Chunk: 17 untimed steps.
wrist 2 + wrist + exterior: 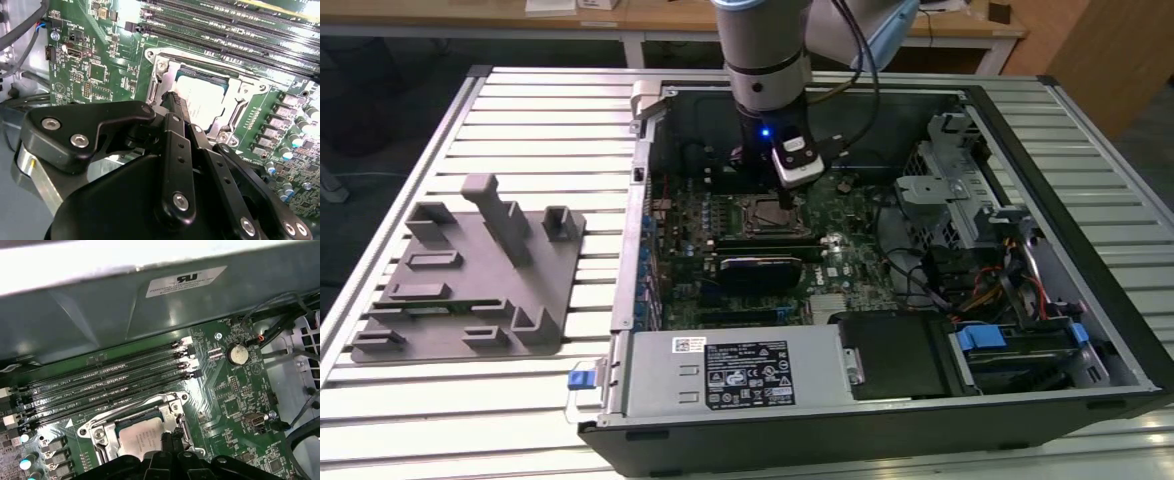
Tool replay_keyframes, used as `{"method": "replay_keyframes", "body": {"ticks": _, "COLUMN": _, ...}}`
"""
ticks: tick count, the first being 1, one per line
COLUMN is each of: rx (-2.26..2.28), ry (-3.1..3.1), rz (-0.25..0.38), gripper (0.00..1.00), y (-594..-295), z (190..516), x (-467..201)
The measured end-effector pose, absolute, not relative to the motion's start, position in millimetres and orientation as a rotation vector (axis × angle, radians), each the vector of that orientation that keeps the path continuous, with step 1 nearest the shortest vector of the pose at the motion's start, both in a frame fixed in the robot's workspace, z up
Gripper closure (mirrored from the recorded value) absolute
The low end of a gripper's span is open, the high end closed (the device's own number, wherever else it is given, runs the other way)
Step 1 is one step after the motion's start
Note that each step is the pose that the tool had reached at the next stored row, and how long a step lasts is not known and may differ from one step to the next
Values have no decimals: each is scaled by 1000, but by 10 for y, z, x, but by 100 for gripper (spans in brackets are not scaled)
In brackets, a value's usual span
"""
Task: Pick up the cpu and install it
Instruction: 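Install the first cpu locking lever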
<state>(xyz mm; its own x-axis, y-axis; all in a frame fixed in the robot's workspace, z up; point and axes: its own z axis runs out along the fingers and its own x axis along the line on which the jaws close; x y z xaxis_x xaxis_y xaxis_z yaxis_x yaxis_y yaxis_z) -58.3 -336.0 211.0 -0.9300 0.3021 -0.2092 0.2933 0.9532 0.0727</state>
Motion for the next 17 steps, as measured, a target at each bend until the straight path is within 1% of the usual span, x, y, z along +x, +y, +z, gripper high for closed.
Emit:
{"method": "replay_keyframes", "body": {"ticks": 4, "rx": 447, "ry": 2899, "rz": 57, "gripper": 89, "y": -3359, "z": 2109, "x": -579}}
{"method": "replay_keyframes", "body": {"ticks": 12, "rx": 468, "ry": 3033, "rz": 26, "gripper": 89, "y": -3360, "z": 2101, "x": -542}}
{"method": "replay_keyframes", "body": {"ticks": 17, "rx": 469, "ry": 3034, "rz": 26, "gripper": 89, "y": -3360, "z": 2101, "x": -542}}
